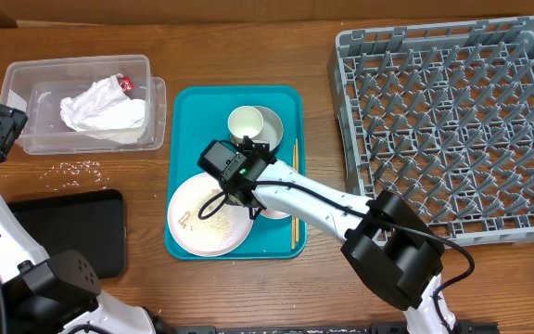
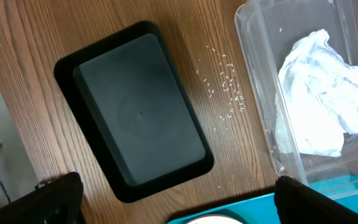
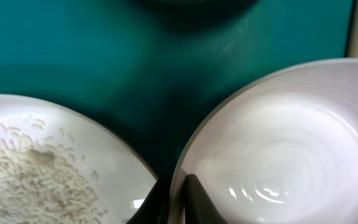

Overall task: Sort waste into correct bins and load items into the dishwasher
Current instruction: 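Lift the pink-white plate with the right gripper toward the grey rack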

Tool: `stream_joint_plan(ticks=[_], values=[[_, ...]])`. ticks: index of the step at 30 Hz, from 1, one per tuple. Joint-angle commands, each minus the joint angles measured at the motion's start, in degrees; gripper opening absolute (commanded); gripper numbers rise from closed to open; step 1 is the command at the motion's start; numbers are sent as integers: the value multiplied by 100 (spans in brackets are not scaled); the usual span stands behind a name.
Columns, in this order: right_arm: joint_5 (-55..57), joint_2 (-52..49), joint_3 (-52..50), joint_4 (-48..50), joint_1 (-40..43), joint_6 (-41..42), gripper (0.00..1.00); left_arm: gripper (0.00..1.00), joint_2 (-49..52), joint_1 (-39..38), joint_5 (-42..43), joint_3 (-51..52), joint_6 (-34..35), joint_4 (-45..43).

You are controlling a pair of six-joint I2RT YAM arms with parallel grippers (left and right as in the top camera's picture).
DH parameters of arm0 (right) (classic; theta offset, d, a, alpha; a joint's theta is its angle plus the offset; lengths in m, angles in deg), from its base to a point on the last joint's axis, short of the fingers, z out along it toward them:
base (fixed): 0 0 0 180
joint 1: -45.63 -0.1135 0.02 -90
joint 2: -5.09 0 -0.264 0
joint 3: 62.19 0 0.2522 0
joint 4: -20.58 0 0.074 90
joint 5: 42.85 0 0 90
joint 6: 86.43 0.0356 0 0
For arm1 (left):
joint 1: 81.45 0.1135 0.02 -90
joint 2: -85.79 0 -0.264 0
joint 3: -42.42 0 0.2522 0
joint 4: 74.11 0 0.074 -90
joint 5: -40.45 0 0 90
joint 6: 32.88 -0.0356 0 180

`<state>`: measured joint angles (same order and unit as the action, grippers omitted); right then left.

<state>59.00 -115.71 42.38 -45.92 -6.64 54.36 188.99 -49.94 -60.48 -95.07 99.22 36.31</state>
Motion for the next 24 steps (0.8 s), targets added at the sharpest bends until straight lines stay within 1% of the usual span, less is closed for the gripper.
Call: stream_joint_plan(ticks=[1, 8, 15, 20, 24], values=[[-96, -92, 225, -179, -11, 22, 4, 100, 57, -2, 4, 0, 120, 11], [-155, 61, 765, -680, -11, 24, 4, 100, 57, -2, 2, 0, 120, 11], [-293, 476, 1370, -1134, -4, -55, 4, 100, 57, -2, 2, 0, 120, 11], [-291, 1069, 1880, -1456, 195, -649, 4, 100, 57, -2, 4, 0, 120, 11], [-297, 1641, 2188, -1606, 710, -1056, 4, 100, 57, -2, 4, 0, 120, 11]])
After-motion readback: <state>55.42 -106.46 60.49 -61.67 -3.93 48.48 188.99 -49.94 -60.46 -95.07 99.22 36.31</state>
